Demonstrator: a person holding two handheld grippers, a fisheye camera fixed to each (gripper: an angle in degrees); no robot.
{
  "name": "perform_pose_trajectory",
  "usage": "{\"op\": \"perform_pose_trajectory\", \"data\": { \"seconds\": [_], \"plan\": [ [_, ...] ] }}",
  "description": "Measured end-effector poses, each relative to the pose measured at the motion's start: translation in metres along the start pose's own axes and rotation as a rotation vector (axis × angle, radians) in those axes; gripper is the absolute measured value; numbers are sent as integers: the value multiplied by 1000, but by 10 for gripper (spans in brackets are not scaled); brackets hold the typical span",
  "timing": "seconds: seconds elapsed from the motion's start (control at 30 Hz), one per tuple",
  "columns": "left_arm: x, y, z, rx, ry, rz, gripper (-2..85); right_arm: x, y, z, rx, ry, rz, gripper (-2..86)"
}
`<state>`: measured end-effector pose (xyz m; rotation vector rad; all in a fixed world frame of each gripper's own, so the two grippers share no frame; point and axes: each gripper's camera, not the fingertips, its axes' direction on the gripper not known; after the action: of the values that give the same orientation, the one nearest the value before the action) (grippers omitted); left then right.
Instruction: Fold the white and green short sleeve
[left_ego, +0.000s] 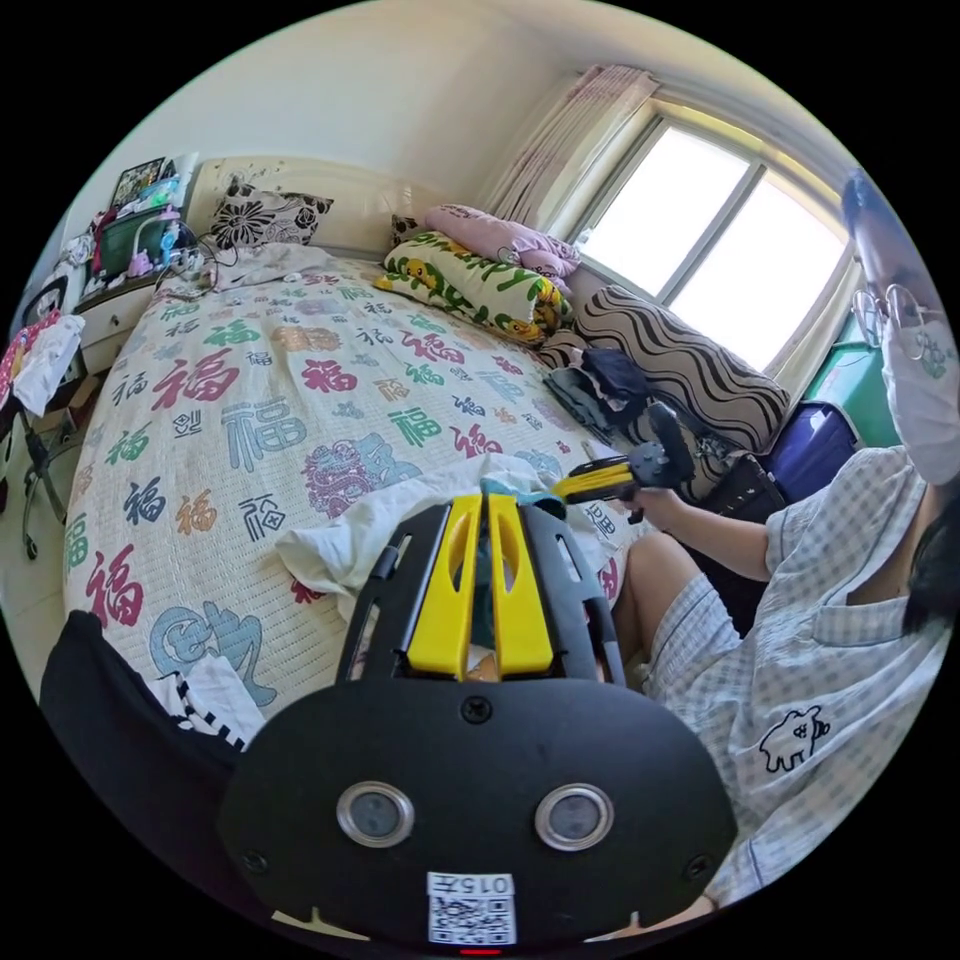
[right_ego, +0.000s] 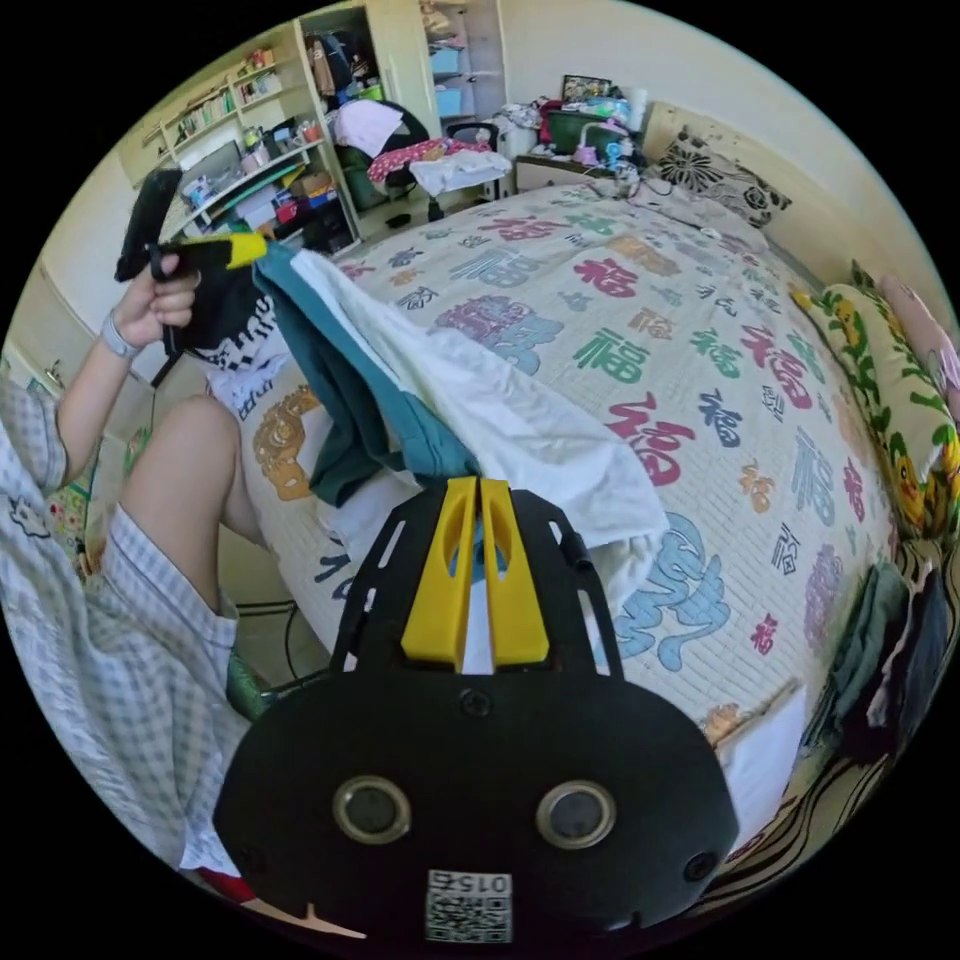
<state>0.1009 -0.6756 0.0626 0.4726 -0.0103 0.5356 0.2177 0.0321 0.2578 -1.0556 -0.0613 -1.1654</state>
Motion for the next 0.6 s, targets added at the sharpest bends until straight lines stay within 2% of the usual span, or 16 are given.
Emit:
{"op": "perform_pose_trajectory", "data": {
  "seconds": [0.07, 0.27, 0.4, 0.47, 0.5, 0.57, 0.6],
  "plan": [
    [0, 4, -3, 9, -7, 2, 0, 9, 5, -24, 47, -12, 38, -10],
    [10, 3, -30, 44, -14, 95, -5, 38, 0, -114, 170, 137, 50, -10],
    [-17, -54, -16, 20, -89, 166, -4, 88, -58, -134, 189, 255, -14, -9],
    [-34, -92, 2, 24, -216, 213, -3, 122, -99, -128, 182, 290, -15, -7],
    [-50, -124, 20, 13, -349, 236, -1, 150, -132, -120, 173, 317, 10, -3],
    [-86, -170, 49, 49, -505, 211, 2, 195, -180, -94, 90, 370, 82, 7],
    [-112, -190, 64, 93, -573, 131, 5, 224, -199, -75, 18, 302, 170, 17]
  ]
}}
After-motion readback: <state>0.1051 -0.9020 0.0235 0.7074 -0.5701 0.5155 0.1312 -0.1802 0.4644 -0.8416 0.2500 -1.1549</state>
